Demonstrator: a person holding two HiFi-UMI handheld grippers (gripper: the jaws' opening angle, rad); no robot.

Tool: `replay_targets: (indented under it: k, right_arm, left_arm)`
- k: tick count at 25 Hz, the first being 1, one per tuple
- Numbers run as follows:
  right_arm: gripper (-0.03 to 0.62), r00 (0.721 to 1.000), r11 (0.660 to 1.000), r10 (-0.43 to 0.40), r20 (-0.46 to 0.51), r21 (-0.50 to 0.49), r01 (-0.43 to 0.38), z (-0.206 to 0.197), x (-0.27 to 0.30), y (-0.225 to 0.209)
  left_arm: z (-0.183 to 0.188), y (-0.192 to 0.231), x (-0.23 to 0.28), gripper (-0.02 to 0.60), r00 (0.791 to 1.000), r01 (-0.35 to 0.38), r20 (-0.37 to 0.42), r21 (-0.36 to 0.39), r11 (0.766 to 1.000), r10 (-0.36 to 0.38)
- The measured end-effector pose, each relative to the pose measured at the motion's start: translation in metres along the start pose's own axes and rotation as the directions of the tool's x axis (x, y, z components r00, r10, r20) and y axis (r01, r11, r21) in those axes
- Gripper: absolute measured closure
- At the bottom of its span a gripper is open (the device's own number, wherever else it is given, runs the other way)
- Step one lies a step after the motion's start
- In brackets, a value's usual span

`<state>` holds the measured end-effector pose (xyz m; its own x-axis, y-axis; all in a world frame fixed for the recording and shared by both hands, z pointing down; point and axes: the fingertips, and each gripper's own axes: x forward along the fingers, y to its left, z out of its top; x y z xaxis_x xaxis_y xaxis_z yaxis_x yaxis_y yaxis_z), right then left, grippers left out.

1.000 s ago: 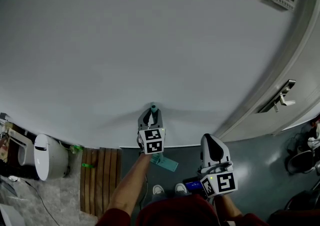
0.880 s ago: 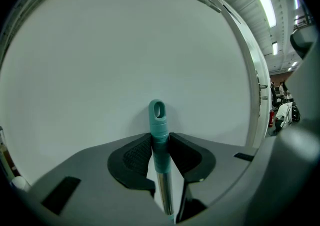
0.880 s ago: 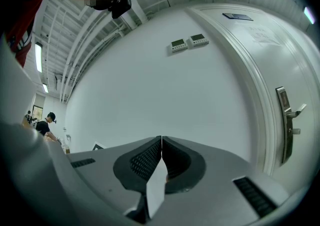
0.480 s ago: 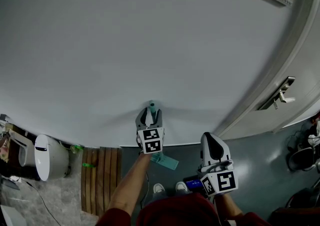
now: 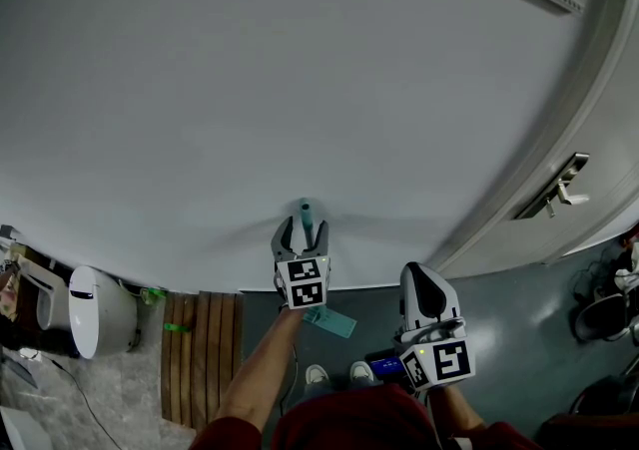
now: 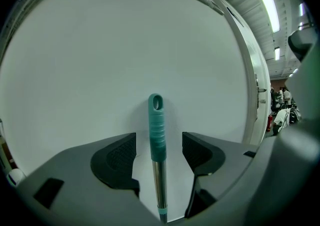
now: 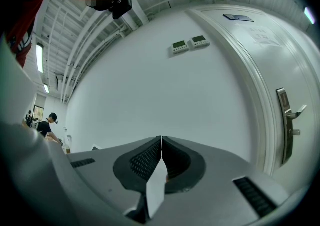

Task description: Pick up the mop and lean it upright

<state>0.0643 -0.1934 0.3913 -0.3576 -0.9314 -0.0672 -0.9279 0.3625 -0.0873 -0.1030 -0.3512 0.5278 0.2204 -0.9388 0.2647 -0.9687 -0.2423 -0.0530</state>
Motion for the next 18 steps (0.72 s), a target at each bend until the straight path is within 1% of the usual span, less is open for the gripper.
replay_targets:
  k: [3,6,10,15,18]
  right_arm:
    - [0.576,1.0,1.0,-0.001,0.0,0.0,0.001,0.001,0.0,-0.001]
    - [0.576,1.0,1.0,-0.001,0.0,0.0,0.001,0.0,-0.001,0.0]
    - [0.576,1.0,1.0,0.003,-0.003,0.005,-0.003,-0.002,0.0,0.001]
    - [0.576,1.0,1.0,0.006,-0.006,0.009,-0.006,-0.004,0.0,0.003]
    - [0.576,1.0,1.0,0.006,-0.008,0.01,-0.006,-0.005,0.0,0.004]
  left_arm:
    - [0.004,-0.001,-0.007,0.288,1.0,-0.004,0.011,-0.013,1.0,0.004]
    - [0.014,-0.003,-0.018,0.288,0.999,-0.017,0.044,0.022,1.0,0.016]
    - [0.029,-0.012,-0.038,0.288,0.996,-0.01,0.094,0.065,0.998,0.004]
    - [0.039,-0.021,-0.074,0.288,0.993,-0.006,0.119,0.058,0.998,-0.001]
    - [0.049,-0.029,-0.096,0.288,0.989,0.003,0.148,0.081,0.997,-0.015]
